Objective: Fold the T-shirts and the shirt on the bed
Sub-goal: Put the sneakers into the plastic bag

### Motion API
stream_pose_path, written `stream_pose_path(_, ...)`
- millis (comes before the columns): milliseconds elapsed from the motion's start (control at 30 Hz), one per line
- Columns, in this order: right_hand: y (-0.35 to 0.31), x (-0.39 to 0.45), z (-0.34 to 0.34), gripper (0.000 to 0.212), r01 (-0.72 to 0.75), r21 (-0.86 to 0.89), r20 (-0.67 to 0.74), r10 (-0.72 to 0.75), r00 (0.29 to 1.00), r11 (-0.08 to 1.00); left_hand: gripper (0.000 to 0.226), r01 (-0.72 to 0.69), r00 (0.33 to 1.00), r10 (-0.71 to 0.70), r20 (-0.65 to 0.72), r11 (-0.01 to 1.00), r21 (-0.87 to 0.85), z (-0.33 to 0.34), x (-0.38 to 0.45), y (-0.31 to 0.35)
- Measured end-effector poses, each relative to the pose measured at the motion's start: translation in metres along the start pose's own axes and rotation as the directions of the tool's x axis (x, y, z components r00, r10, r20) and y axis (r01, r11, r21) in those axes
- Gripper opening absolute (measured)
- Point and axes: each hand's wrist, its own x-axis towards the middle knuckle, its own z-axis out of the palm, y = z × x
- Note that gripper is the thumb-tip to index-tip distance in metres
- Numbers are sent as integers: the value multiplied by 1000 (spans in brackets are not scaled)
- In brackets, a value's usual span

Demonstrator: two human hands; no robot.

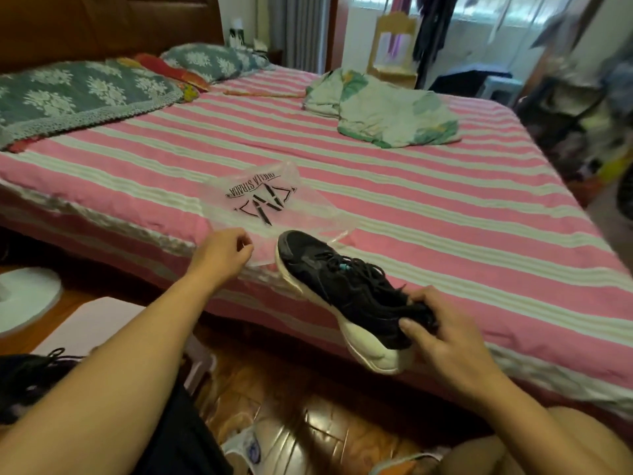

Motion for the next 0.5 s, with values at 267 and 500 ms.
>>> stream_pose_path(267, -30, 28, 7, 17, -1, -96, -80, -7, 997, 995, 3, -276, 934, 276, -226, 961, 29, -5, -6, 28)
stream_pose_path(500, -51, 56, 15, 15, -28, -259, -96, 3, 995, 966, 31, -356, 934, 346, -93, 924, -142, -9, -24, 51)
